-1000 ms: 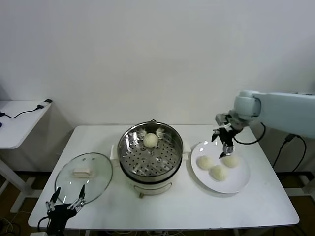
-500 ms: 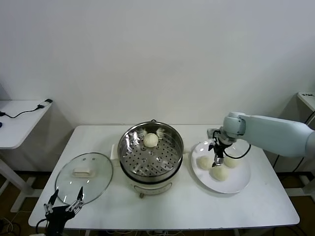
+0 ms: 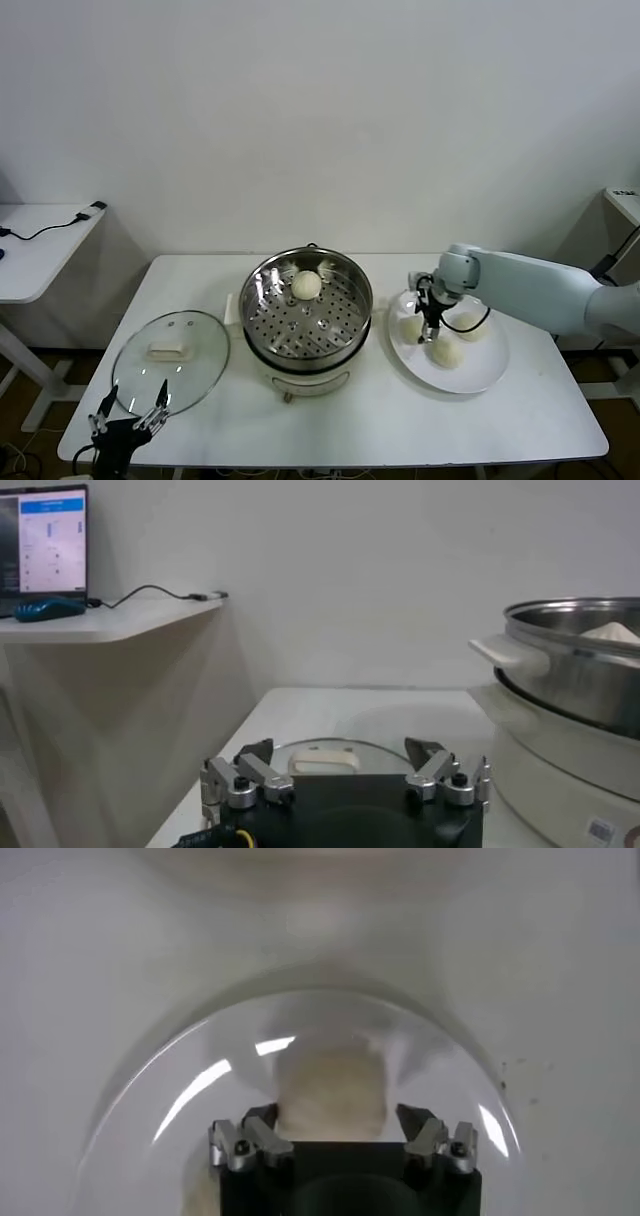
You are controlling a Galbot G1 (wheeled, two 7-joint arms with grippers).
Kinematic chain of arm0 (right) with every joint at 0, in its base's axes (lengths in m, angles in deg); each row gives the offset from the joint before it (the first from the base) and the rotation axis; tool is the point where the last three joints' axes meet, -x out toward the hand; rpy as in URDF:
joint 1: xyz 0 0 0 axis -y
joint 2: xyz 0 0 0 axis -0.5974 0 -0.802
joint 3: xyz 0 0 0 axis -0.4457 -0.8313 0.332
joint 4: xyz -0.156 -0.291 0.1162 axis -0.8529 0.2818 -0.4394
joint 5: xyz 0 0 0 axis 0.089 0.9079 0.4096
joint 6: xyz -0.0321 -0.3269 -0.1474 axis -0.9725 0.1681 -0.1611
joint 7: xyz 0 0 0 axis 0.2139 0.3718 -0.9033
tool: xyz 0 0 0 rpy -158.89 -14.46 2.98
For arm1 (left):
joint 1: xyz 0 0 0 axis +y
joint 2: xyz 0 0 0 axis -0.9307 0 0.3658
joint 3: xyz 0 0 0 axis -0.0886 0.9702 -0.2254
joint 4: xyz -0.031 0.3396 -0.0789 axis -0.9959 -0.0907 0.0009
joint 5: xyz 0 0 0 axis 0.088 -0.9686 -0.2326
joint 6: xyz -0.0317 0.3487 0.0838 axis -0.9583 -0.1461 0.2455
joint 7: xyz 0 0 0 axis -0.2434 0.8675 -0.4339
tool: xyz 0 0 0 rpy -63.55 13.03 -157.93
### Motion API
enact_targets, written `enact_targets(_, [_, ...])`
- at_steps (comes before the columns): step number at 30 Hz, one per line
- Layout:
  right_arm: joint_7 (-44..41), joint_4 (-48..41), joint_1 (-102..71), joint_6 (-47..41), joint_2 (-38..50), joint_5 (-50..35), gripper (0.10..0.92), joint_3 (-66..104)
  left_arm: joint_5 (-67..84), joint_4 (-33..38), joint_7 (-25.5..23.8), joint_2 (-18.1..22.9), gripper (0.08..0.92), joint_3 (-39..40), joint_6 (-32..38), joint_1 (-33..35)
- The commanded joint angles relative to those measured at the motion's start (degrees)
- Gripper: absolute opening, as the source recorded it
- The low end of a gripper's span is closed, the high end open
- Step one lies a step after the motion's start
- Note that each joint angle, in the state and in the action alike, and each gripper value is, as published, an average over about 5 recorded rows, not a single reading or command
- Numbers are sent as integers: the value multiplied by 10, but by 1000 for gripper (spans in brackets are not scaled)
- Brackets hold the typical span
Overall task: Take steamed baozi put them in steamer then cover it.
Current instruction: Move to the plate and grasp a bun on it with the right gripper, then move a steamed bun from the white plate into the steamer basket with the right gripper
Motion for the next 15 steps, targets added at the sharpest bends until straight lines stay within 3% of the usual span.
enact_targets(1, [-7, 4, 8, -6, 1, -12, 717, 6, -2, 3, 1, -1, 823, 0, 0, 2])
enact_targets(10, [-50, 80, 203, 17, 33, -89, 704, -113, -5, 11, 1, 1, 823, 3, -4, 1])
enact_targets(15, [-85, 136, 383, 25, 22, -188, 704, -200, -5, 17, 0, 0, 823, 4, -9, 1])
